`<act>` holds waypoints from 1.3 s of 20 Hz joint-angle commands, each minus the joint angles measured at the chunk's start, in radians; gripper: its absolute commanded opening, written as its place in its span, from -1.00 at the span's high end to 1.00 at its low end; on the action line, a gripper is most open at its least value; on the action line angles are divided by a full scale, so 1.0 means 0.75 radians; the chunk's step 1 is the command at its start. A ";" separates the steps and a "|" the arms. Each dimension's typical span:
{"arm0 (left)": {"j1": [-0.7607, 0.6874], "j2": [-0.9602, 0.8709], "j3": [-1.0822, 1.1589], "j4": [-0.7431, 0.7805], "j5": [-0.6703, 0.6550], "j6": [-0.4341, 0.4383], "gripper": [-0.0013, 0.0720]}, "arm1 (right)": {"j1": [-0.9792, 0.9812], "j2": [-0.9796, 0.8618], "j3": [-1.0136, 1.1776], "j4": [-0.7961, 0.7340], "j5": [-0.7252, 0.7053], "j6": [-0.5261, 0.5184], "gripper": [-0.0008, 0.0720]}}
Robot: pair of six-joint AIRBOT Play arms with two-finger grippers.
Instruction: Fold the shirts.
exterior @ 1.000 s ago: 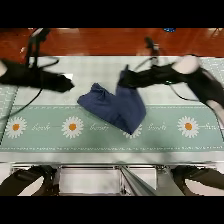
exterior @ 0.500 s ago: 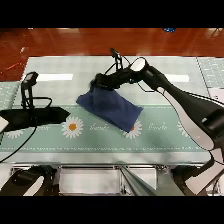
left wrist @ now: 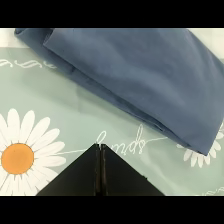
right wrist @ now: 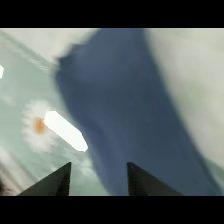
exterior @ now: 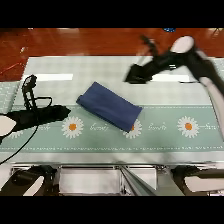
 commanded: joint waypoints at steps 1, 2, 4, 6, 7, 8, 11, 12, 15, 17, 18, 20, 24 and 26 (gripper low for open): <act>0.007 -0.002 -0.004 -0.001 0.022 -0.013 0.89 | -0.142 0.429 -0.406 -0.544 -0.094 0.253 -0.14; 0.007 -0.002 -0.004 -0.001 0.022 -0.013 0.89 | -0.167 0.555 -0.592 -0.540 -0.231 0.332 -0.15; 0.007 -0.002 -0.005 -0.001 0.022 -0.013 0.89 | -0.180 0.770 -0.963 -0.446 -0.502 0.444 -0.16; 0.007 -0.002 -0.005 -0.002 0.021 -0.013 0.89 | -0.180 0.859 -1.236 -0.249 -0.663 0.478 -0.18; 0.007 -0.002 -0.005 -0.007 0.018 -0.013 0.89 | -0.179 0.857 -1.312 -0.164 -0.699 0.472 -0.18; 0.007 -0.002 -0.005 -0.011 0.018 -0.013 0.89 | -0.179 0.840 -1.379 -0.055 -0.739 0.422 -0.18; 0.007 -0.002 -0.005 -0.011 0.014 -0.013 0.89 | -0.179 0.726 -1.419 0.144 -0.773 0.251 -0.18; 0.007 -0.002 -0.005 -0.011 0.013 -0.013 0.89 | -0.179 0.677 -1.419 0.241 -0.777 0.171 -0.18; 0.007 -0.012 -0.005 -0.011 0.003 -0.013 0.89 | -0.179 0.514 -1.419 0.551 -0.769 -0.067 -0.18; 0.007 -0.032 -0.005 -0.015 -0.027 -0.012 0.89 | -0.172 0.427 -1.419 0.721 -0.750 -0.188 -0.18; 0.007 -0.043 -0.005 -0.015 -0.042 -0.013 0.89 | -0.157 0.394 -1.416 0.768 -0.751 -0.220 -0.18; 0.007 -0.064 -0.005 -0.017 -0.047 -0.012 0.89 | -0.097 0.331 -1.373 0.780 -0.756 -0.228 -0.18; 0.007 -0.093 -0.005 -0.045 -0.045 -0.012 0.89 | 0.077 0.216 -1.213 0.806 -0.821 -0.205 -0.18; 0.007 -0.097 -0.005 -0.045 -0.045 -0.012 0.89 | 0.150 0.141 -1.113 0.814 -0.842 -0.181 -0.18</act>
